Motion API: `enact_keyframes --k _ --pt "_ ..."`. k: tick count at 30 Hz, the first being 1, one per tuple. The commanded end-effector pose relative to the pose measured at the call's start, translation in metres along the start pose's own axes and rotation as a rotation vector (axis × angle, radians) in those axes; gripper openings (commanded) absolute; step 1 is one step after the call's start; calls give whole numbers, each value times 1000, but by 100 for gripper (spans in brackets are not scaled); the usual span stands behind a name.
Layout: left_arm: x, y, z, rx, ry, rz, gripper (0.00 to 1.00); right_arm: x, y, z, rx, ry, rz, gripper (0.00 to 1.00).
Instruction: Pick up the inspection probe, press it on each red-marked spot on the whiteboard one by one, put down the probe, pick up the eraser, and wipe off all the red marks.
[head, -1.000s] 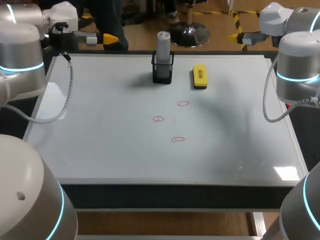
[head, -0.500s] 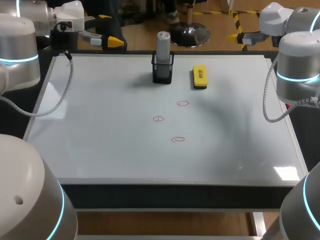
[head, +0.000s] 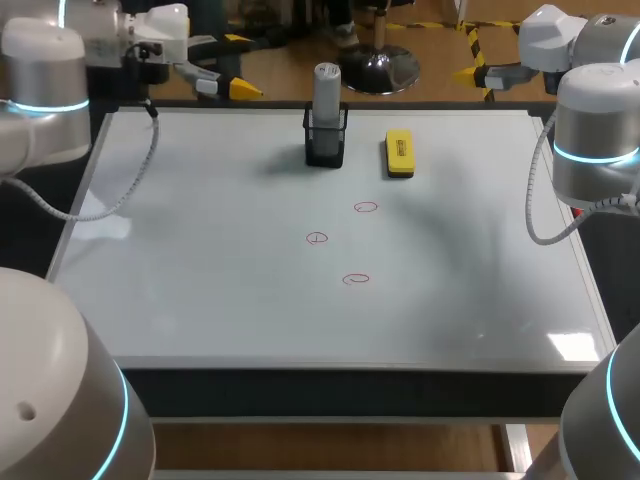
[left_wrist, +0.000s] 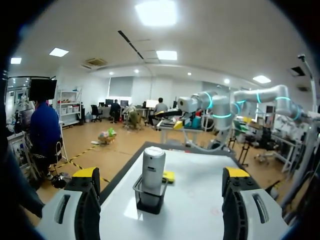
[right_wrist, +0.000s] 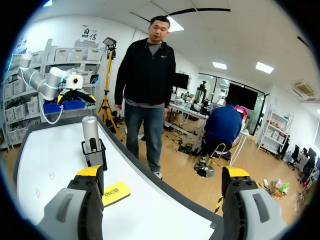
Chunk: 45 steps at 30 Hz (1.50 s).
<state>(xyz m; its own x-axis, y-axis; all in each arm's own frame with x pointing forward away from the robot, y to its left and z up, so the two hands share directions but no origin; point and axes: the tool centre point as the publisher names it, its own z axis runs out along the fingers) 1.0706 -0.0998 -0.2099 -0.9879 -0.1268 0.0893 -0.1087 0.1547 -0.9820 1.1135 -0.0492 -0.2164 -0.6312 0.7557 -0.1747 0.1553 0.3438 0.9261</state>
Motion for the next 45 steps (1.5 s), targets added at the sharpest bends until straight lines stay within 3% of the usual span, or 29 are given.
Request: enact_keyframes --k 1,11,28,45 --pt "-9 5 16 0 53 1 100 -1 0 0 2 1 0 100" --pt "-19 15 42 -10 87 13 100 -1 0 0 2 1 0 100" --pt "-19 27 94 28 127 11 100 -1 0 0 2 1 0 100" --pt "-23 43 127 34 146 7 100 -1 0 0 2 1 0 100"
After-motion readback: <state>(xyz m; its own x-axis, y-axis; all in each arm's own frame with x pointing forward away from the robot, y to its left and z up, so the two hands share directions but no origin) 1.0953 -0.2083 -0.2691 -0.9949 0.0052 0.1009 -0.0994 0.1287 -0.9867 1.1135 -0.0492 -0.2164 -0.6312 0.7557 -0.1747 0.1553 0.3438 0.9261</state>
